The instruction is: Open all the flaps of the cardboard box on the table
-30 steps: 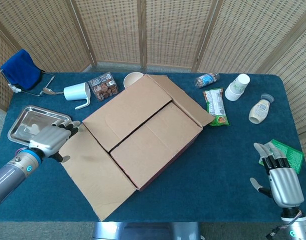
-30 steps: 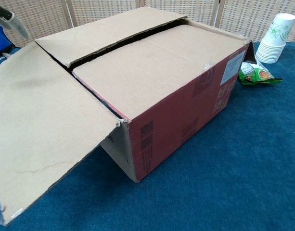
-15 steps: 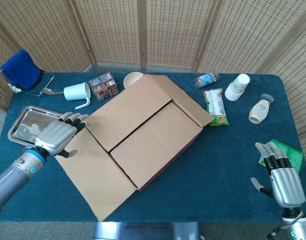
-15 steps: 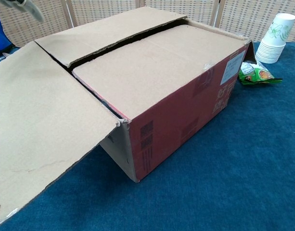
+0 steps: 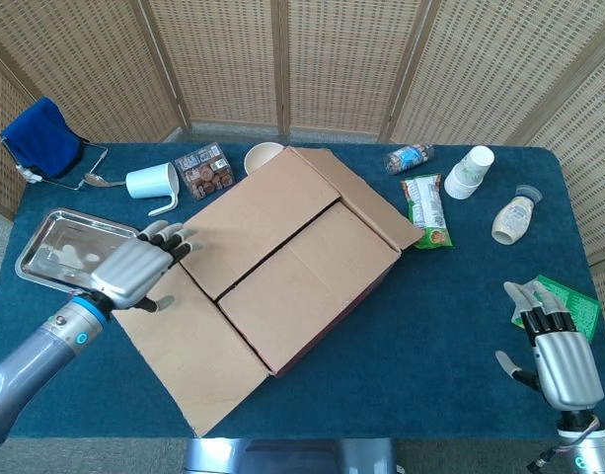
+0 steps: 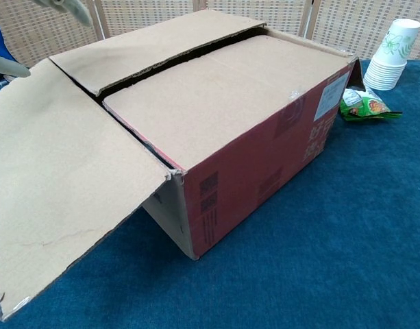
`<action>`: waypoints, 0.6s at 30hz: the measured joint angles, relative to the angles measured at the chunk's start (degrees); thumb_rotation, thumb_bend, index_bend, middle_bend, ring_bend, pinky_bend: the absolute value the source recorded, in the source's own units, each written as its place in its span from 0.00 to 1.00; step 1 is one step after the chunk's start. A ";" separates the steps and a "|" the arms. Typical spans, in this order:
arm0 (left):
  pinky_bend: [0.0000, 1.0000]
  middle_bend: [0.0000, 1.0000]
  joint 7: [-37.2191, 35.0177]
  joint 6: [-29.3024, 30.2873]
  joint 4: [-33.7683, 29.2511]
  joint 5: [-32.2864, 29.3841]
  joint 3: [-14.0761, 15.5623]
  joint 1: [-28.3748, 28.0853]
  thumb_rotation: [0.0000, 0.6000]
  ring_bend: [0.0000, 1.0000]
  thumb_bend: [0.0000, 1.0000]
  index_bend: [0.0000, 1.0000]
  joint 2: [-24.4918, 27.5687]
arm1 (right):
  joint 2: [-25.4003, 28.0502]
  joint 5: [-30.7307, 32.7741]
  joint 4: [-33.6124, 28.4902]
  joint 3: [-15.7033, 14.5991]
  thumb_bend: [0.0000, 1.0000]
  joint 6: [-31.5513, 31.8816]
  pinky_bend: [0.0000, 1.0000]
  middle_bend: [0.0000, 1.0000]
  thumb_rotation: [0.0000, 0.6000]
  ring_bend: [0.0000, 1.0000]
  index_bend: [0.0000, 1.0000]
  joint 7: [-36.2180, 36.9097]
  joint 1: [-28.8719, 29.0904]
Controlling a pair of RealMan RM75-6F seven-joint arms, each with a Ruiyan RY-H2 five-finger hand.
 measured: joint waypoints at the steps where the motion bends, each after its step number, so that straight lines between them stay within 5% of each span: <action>1: 0.00 0.00 -0.13 -0.09 0.10 0.79 -0.31 0.03 1.00 0.00 0.06 0.15 -0.31 | -0.01 0.06 0.00 0.01 0.19 -0.02 0.16 0.14 1.00 0.00 0.05 -0.01 0.00; 18: 0.00 0.00 6.65 -0.20 2.97 7.47 -2.49 -1.87 1.00 0.00 0.06 0.19 -9.82 | 0.29 -0.08 -0.14 0.02 0.19 0.17 0.16 0.14 1.00 0.00 0.06 0.59 -0.07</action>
